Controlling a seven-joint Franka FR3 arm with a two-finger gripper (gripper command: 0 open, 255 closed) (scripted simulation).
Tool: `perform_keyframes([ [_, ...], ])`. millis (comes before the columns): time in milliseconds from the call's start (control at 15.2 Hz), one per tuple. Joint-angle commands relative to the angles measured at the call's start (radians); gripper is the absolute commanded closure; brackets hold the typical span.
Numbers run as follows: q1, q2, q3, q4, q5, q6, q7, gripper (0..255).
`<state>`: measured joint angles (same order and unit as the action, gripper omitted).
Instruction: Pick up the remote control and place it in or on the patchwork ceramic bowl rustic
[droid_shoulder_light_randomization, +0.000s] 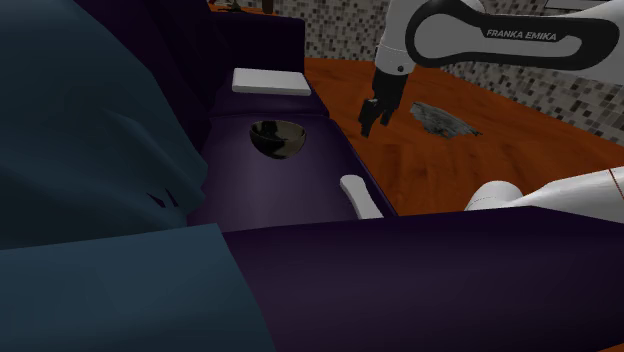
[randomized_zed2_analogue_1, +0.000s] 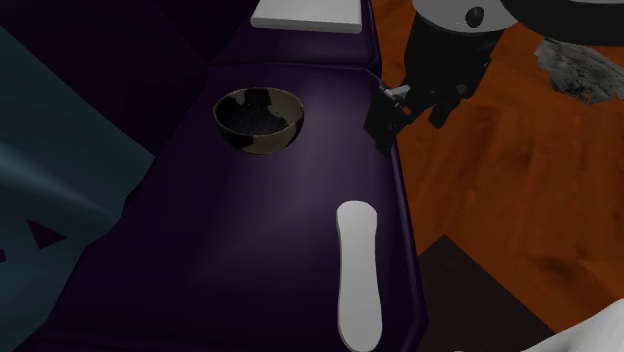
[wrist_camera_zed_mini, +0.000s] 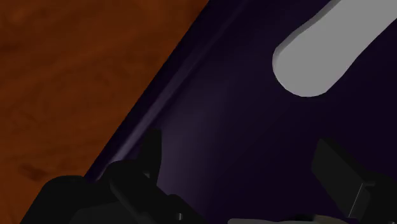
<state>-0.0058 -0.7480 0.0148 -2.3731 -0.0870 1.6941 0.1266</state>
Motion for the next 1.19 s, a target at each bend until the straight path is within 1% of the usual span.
perform_keyframes([
  [0,0.000,0.000,0.000,0.000,0.000,0.000,0.000,0],
  [396,-0.011,-0.107,0.119,-0.155,0.120,0.012,0.280,0],
  [660,-0.007,-0.148,0.213,-0.229,0.223,0.031,0.474,0],
  [858,0.001,-0.157,0.291,-0.268,0.309,0.057,0.621,0],
  [924,0.002,-0.157,0.302,-0.271,0.320,0.061,0.640,0],
  [1122,0.006,-0.156,0.311,-0.311,0.329,0.101,0.639,0],
])
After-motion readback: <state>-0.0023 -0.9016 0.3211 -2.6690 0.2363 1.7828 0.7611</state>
